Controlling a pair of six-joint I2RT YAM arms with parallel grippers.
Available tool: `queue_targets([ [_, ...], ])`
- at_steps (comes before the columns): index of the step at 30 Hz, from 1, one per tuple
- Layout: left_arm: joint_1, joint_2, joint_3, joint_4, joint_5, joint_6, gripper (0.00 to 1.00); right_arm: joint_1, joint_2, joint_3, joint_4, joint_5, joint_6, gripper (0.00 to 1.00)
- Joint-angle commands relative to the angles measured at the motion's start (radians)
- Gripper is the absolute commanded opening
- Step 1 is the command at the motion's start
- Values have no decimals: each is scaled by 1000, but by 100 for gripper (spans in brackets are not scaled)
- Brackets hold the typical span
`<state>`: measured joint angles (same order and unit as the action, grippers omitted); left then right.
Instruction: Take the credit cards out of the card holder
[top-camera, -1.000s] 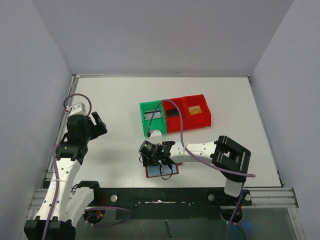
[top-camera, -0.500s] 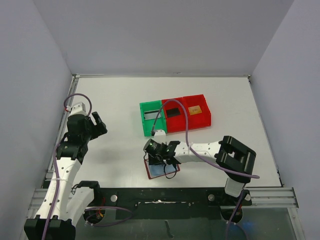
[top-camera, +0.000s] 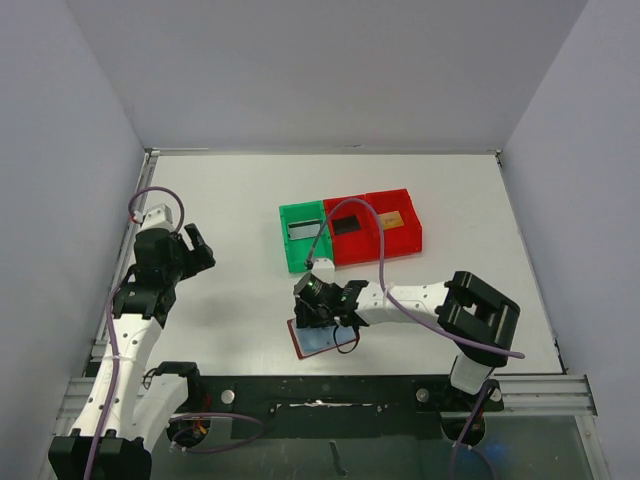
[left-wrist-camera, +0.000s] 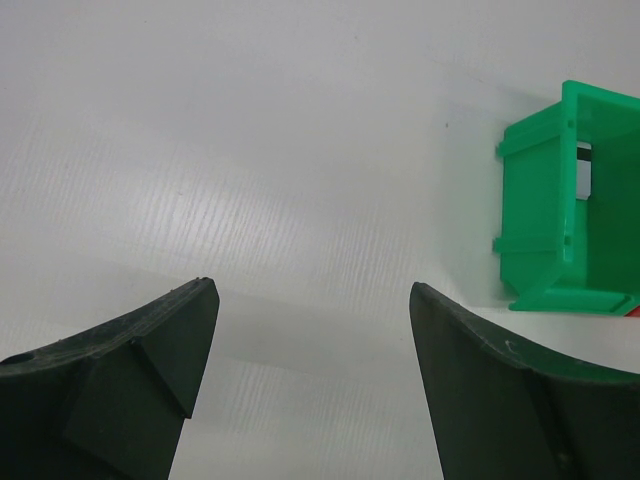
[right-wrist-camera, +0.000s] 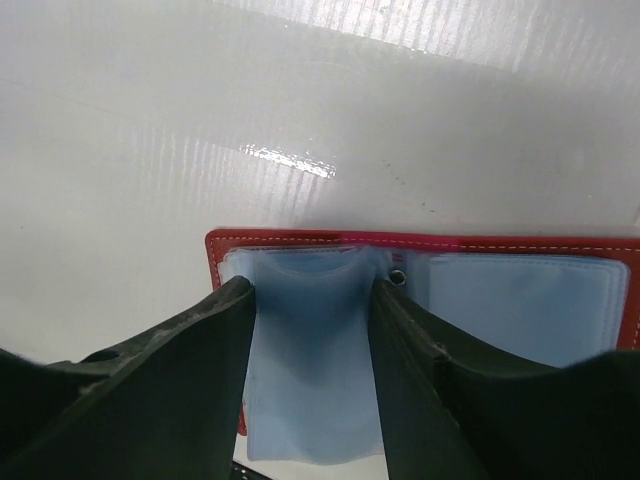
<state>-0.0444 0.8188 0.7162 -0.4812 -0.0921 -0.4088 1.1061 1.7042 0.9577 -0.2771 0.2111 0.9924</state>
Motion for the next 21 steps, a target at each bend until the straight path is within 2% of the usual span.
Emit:
queue_targets([
  [1,5,6,7,56,28,14,77,8,2,41,-13,-17,-40,51],
  [9,5,7,5,54,63,-3,77,41,-56,115,-91,42,-93,67],
  [14,5,16,-29,91,211,-97,77,41,-124,99,-113,99,-90,74],
  [18,-5,23,-84,121,360,-204,77,41,-126,61,-101,62,-81,79],
  [21,-32,10,-111,104,356,-252,77,57,-97,59,-105,41,-75,80],
])
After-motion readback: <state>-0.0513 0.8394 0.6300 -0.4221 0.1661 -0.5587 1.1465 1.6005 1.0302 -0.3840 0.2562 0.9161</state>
